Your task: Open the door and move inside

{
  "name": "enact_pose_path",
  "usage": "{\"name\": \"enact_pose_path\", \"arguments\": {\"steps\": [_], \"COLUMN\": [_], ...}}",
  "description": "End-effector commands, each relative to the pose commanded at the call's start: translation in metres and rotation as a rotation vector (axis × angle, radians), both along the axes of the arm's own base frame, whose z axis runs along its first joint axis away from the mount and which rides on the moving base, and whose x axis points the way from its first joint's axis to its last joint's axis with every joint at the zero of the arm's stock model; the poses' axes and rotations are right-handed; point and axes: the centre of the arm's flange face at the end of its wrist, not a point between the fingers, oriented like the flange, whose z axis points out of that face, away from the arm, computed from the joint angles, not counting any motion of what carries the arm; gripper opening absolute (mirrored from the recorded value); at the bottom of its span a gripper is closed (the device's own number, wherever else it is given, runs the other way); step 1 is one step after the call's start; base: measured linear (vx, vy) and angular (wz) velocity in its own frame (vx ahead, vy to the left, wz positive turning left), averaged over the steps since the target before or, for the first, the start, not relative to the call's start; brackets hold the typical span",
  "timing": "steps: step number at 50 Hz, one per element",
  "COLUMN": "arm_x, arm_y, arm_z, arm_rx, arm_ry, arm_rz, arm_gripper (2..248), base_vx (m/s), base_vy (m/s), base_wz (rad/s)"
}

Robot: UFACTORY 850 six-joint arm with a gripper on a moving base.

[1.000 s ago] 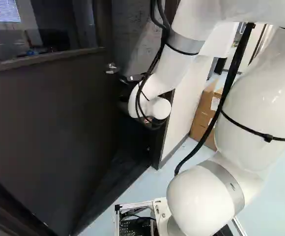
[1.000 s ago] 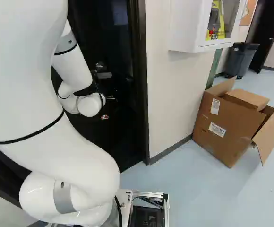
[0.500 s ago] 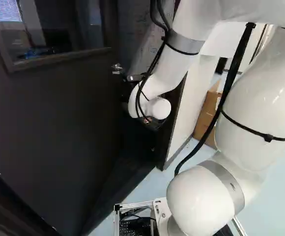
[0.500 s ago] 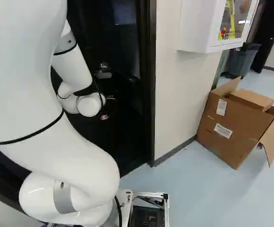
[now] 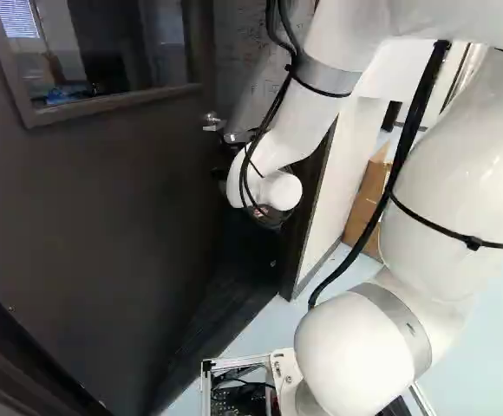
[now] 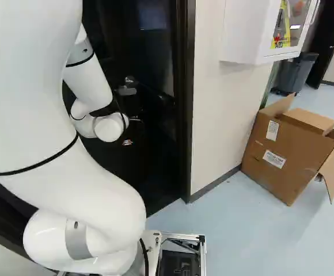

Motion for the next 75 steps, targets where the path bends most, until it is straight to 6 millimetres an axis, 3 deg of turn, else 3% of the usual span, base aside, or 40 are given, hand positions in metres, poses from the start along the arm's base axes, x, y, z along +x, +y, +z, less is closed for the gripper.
{"name": "enact_pose_path", "arguments": {"steps": [16,75], "arm_x": [0.0,0.046], "arm_y": [0.0,0.069], "arm_z": [0.0,-0.001], "arm_rx": [0.0,-0.024], "arm_ry": [0.0,-0.021], "arm_rz": [0.0,0.173], "arm_gripper": [247,247], "base_vx": [0.0,0.0], "base_vy": [0.0,0.0], "base_wz": [0.0,0.0]}}
